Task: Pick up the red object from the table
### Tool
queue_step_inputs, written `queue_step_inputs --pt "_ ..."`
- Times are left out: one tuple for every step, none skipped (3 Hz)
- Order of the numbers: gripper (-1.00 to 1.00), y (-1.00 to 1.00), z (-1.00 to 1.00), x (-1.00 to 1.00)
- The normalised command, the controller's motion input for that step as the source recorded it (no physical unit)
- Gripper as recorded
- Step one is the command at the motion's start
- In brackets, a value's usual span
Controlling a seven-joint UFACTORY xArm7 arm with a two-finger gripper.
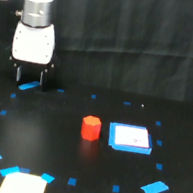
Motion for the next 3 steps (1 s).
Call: queue_step_inputs --pt "1.00 -0.65 -0.23 0.99" --pt "1.00 -0.53 -0.26 0.78" --pt "1.00 -0.84 -0.17 0.93"
